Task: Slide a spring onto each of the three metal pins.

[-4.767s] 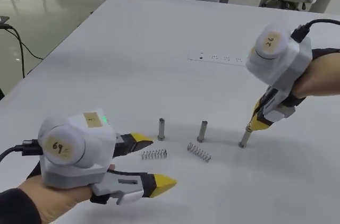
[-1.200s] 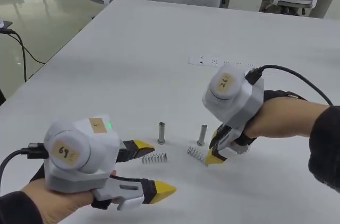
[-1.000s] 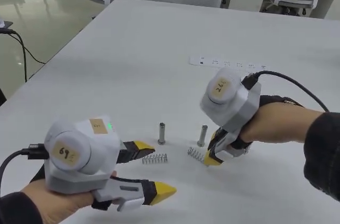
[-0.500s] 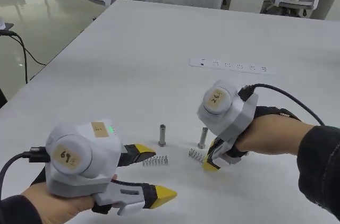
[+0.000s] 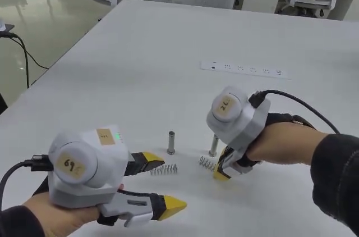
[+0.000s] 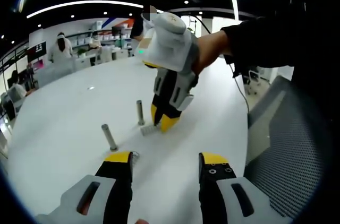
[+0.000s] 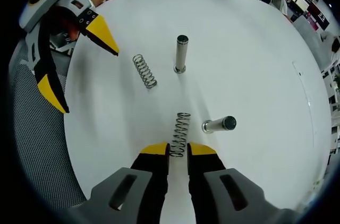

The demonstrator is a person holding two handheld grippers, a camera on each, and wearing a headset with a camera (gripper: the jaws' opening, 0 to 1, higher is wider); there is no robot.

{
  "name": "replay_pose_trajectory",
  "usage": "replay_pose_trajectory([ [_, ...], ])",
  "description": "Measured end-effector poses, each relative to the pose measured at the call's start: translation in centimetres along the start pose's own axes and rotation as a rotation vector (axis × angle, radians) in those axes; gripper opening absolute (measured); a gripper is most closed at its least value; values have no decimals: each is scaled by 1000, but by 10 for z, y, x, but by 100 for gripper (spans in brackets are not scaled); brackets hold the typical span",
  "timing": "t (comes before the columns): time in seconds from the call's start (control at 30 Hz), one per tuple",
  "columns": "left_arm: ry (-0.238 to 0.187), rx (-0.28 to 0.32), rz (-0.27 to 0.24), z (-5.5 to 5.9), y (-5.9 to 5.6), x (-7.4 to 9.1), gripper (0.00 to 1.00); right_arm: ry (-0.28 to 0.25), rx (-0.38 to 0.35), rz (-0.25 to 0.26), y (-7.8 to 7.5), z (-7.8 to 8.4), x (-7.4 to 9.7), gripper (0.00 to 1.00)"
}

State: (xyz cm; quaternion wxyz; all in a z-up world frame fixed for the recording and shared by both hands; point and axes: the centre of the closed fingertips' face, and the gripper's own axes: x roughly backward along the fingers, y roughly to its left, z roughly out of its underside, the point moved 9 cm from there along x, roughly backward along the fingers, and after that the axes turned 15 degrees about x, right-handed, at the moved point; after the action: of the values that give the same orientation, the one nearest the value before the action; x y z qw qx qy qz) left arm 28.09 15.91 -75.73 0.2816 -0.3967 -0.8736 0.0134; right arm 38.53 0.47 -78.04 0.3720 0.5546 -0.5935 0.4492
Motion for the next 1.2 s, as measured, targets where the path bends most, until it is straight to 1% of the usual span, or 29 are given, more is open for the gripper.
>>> replay_pose_trajectory([
  [0.07, -1, 1, -1, 0, 0, 0, 44, -4, -16, -12, 0, 0, 0, 9],
  [0.4, 2, 0, -1, 0, 0, -1, 44, 1, -23, -6, 0, 0, 0, 9],
  [0.57, 5, -3, 0, 0, 0, -1, 44, -11, -31, -1, 1, 2, 0, 8],
  [0.73, 4, -5, -1, 0, -1, -1, 44, -9, -38, -5, 2, 3, 1, 8],
  [0.97, 2, -7, 1, -1, -2, -2, 44, 11, -12, -17, 6, 7, 6, 8],
  [1.2, 2, -11, 4, -1, -3, -2, 43, 17, 28, -51, 13, 6, 21, 8],
])
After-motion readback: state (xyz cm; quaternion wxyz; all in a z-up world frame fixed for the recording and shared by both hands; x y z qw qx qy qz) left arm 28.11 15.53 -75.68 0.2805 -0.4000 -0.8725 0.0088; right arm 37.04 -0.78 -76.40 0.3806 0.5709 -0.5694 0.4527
